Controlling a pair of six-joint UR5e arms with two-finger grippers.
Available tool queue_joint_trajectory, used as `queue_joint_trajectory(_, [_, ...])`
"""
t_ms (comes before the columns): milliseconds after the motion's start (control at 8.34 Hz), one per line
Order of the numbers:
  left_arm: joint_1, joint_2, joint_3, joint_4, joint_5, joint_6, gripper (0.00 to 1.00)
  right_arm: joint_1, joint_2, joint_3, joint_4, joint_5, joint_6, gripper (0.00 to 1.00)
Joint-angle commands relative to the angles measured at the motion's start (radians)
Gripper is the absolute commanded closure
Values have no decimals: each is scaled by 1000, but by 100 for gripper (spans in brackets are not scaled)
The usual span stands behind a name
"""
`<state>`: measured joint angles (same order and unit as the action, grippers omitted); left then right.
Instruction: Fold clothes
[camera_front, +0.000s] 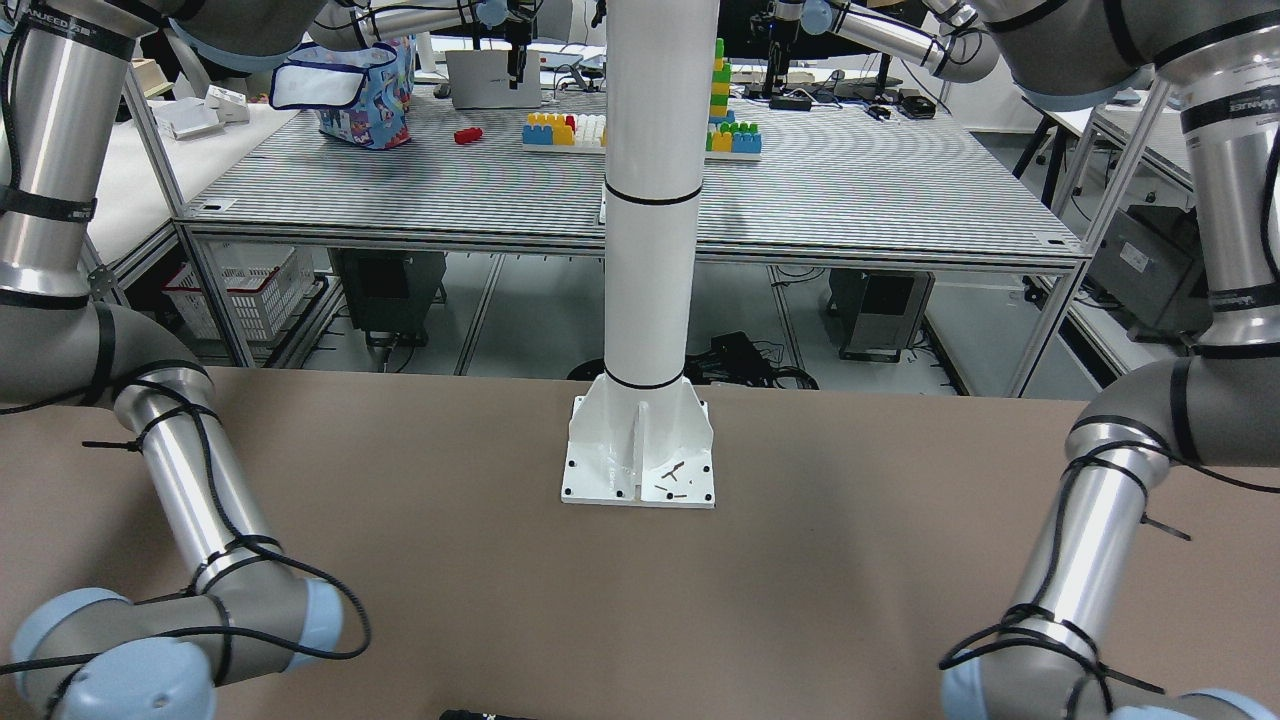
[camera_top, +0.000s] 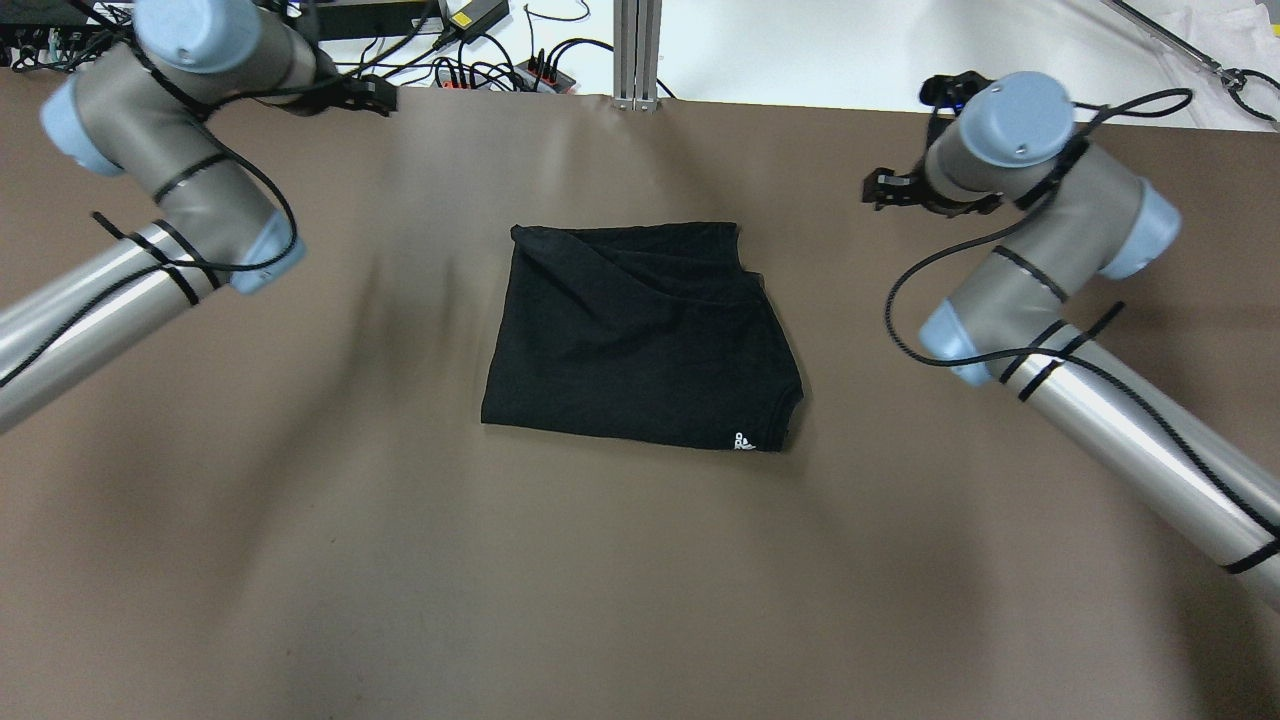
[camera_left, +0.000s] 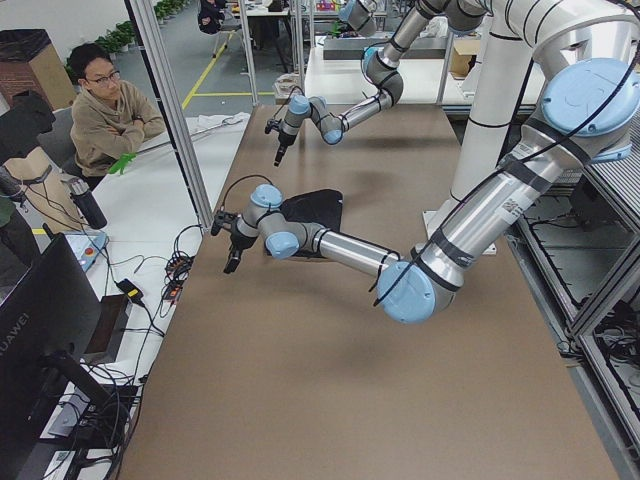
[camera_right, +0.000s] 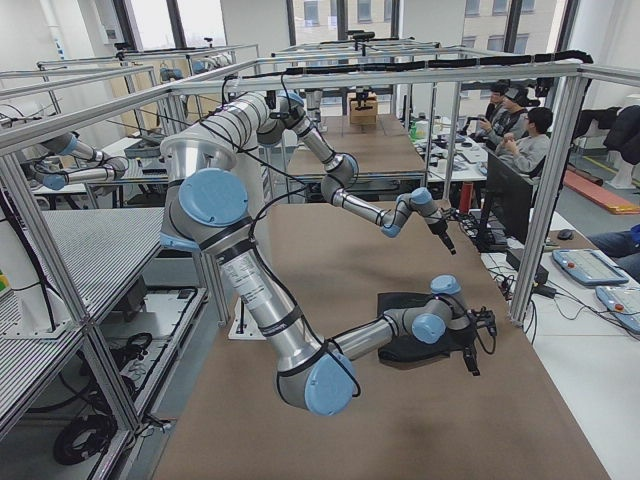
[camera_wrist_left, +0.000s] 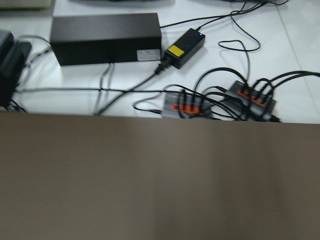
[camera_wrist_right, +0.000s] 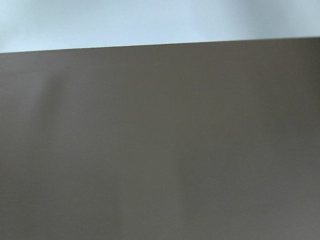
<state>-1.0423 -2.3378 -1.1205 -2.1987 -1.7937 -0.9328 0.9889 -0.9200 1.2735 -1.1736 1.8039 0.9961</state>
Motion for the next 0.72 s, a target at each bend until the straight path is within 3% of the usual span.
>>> queue_joint_trajectory(0, [-222,150,-28,13,-9,566,0,190,-150,0,0,3,-505,5])
queue_joint_trajectory(360, [-439,308,-38,-1,-9,964,0,387,-284,0,61,2,-895,5])
queue_joint_trajectory(599, [-525,415,-45,-90,-9,1087,0,431,-358,0,141,0,-977,5])
